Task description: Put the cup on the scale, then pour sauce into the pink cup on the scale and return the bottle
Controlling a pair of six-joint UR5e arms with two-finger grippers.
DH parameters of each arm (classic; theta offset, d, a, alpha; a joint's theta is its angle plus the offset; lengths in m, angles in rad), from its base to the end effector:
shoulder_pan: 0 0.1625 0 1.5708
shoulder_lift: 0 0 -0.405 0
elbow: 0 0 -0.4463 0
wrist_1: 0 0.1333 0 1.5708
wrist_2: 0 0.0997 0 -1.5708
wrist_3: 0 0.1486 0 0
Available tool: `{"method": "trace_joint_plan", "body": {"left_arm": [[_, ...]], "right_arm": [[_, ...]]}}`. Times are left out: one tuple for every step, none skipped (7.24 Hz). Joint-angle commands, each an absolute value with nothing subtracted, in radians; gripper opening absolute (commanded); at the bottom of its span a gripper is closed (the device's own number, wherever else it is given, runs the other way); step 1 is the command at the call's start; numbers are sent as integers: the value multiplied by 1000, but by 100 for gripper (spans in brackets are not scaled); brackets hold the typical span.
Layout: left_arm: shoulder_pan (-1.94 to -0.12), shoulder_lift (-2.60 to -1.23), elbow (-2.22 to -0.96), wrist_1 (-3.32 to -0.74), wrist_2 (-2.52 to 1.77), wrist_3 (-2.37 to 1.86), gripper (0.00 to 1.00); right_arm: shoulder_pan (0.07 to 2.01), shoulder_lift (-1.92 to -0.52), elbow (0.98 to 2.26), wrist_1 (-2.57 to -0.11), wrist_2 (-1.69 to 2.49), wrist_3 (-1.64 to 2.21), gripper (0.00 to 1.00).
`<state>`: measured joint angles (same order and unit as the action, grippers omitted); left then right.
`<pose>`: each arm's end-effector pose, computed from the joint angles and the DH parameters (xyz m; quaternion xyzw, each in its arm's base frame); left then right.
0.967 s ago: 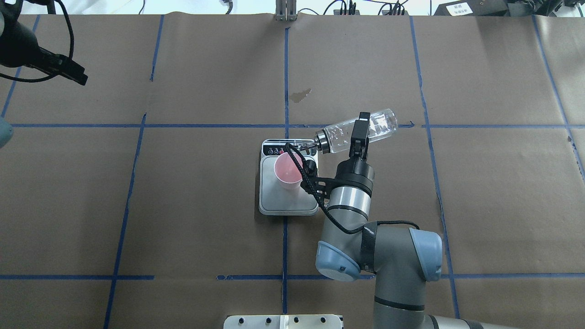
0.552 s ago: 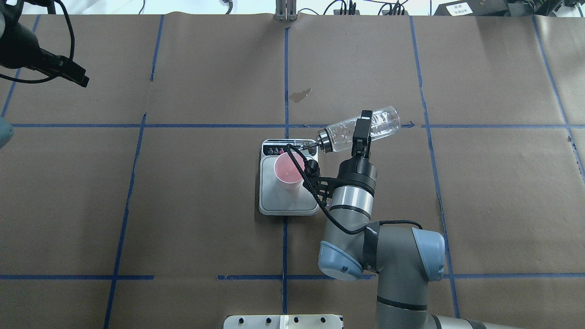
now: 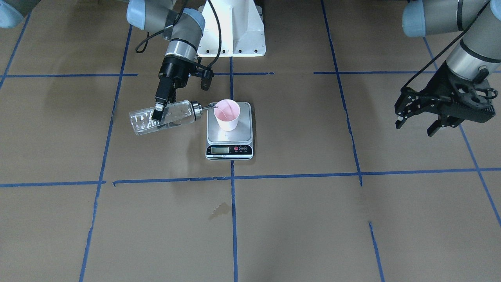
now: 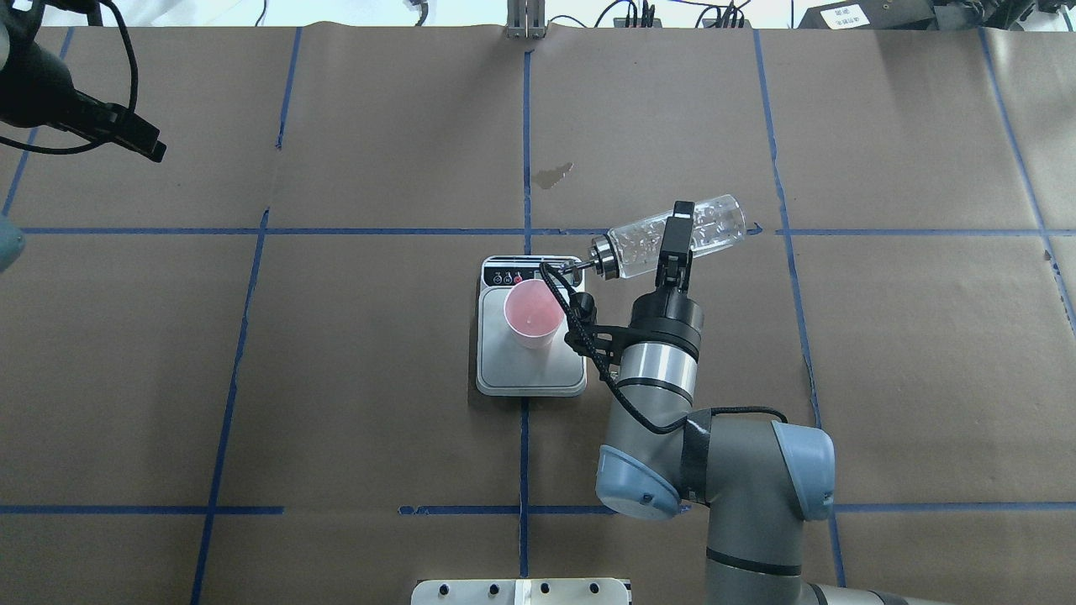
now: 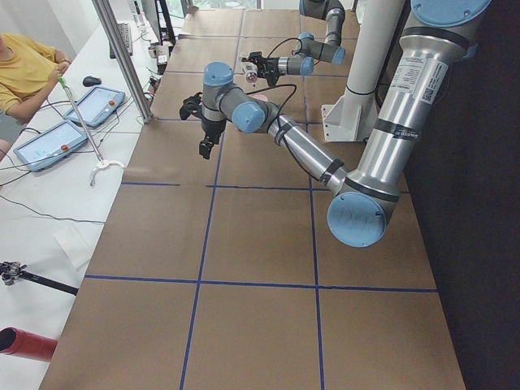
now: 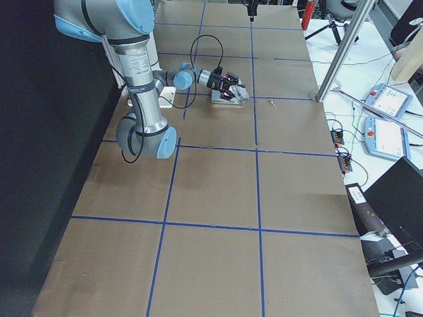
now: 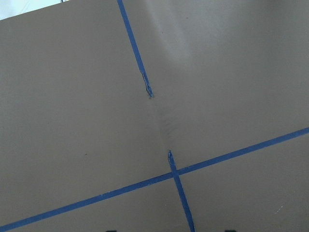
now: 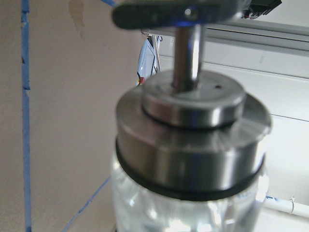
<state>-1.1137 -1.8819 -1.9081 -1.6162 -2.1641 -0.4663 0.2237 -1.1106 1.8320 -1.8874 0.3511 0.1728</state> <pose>0.2352 -0.5921 0.3095 0.1686 0.3910 0.0952 0.8998 -0.5506 -0.4051 0.2383 0.5059 0.2932 -0.3490 0.7323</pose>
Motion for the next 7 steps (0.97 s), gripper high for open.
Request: {"method": "trace_joint_plan", "body": {"left_arm": [[-1112, -1893, -1908, -1617, -2163, -466, 80], [-1112, -1896, -1908, -1617, -2161, -466, 80], [-1114, -1898, -1910, -1617, -2160, -466, 80], [-1114, -1898, -1914, -1617, -2157, -466, 80], [-1114, -1899, -1919, -1617, -2157, -466, 80], [-1115, -1904, -1919, -1617, -2157, -469, 80], [-1114, -1905, -1924, -1617, -2158, -469, 80]], "right_arm": [[218, -1118, 1841, -1882, 373, 311, 0], [210, -1118, 1841, -1878, 402, 416, 0], [196, -1106, 1839, -1878, 437, 572, 0], [192, -1104, 1845, -1876, 465, 689, 0], [190, -1103, 1877, -1875, 524, 821, 0], [192, -1114, 1899, -1837, 561, 944, 0], [198, -1141, 1913, -1716, 568, 971, 0]]}}
